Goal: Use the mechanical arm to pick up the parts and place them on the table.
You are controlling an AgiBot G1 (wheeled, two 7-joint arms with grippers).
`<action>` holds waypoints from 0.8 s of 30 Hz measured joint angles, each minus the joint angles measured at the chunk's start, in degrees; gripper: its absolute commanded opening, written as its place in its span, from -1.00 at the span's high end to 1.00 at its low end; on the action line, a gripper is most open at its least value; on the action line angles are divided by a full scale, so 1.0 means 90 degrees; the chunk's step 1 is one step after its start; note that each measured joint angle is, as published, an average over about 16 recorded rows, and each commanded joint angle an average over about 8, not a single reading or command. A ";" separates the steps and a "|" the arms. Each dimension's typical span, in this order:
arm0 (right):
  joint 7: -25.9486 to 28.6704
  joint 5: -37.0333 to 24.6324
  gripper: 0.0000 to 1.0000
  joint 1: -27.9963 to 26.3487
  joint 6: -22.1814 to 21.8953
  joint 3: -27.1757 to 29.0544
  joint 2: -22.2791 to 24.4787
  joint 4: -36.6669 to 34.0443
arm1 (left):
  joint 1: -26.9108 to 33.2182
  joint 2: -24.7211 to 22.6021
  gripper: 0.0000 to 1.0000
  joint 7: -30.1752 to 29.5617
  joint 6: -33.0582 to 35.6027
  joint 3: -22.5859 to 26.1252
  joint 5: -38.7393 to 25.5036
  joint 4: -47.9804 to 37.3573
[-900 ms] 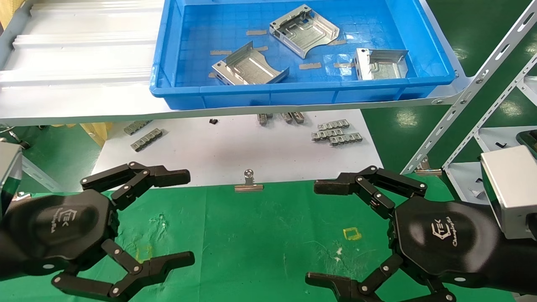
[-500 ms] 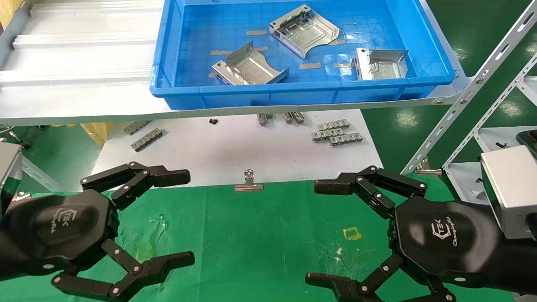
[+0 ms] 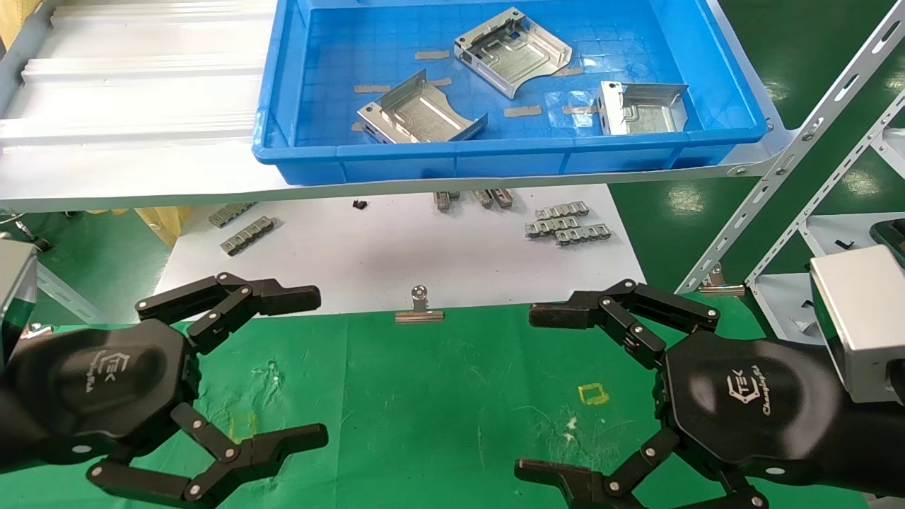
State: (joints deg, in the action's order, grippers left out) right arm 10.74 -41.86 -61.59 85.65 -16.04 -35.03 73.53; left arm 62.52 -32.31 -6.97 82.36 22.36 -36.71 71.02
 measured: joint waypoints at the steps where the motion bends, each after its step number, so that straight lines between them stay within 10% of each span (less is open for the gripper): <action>1: 0.0000 0.0000 -1.00 0.0000 0.0000 0.0000 0.0000 0.0000 | 0.0000 0.0000 1.00 0.0000 0.0000 0.0000 0.0000 0.0000; 24: 0.0000 0.0000 -1.00 0.0000 0.0000 0.0000 0.0000 0.0000 | 0.0000 0.0000 1.00 0.0000 0.0000 0.0000 0.0000 0.0000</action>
State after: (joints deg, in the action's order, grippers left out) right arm 10.74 -41.86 -61.59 85.66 -16.04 -35.03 73.53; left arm 62.52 -32.31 -6.97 82.36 22.36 -36.71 71.02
